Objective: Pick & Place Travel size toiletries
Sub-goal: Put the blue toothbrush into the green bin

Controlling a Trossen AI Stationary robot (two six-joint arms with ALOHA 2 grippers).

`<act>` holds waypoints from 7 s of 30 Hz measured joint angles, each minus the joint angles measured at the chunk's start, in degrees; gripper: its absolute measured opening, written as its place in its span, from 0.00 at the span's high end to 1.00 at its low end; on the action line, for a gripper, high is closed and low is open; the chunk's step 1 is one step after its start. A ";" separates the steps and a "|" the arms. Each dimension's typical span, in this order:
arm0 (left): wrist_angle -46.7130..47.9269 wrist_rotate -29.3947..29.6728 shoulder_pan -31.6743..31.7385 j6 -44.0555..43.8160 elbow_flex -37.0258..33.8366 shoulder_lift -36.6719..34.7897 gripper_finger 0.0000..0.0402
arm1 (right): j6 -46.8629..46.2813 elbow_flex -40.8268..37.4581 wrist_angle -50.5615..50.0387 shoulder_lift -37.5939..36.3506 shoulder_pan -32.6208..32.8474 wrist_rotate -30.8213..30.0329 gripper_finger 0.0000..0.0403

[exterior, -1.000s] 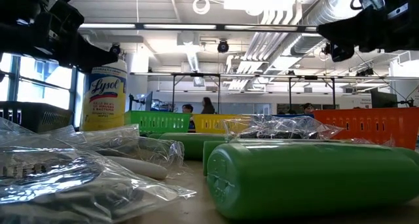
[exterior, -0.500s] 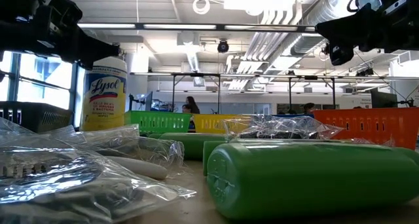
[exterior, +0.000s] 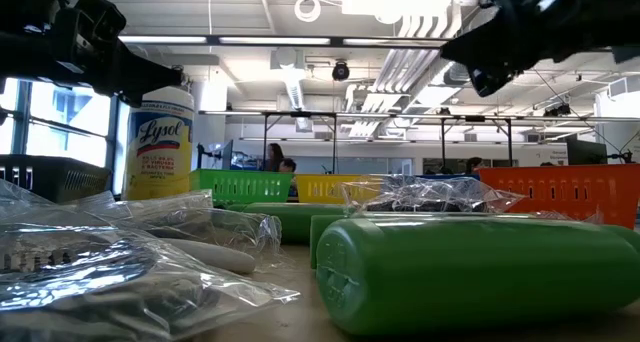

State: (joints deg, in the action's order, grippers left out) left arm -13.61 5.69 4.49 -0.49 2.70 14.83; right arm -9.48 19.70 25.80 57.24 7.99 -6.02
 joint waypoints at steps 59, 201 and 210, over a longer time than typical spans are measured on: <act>1.22 -0.02 0.00 -2.78 0.00 0.02 1.00 | -18.67 47.98 -30.23 58.53 2.84 -2.88 0.38; 5.67 -12.75 0.00 -1.31 3.72 -0.11 1.00 | -13.25 69.66 -17.60 69.11 -16.75 4.53 0.87; 5.68 -12.74 0.00 -1.31 3.72 -0.13 1.00 | -12.27 69.66 -18.05 69.11 -16.62 3.31 0.87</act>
State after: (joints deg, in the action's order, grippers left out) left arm -7.92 -7.05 4.49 -1.80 6.42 14.70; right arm -21.76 89.36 7.75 126.34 -8.62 -2.71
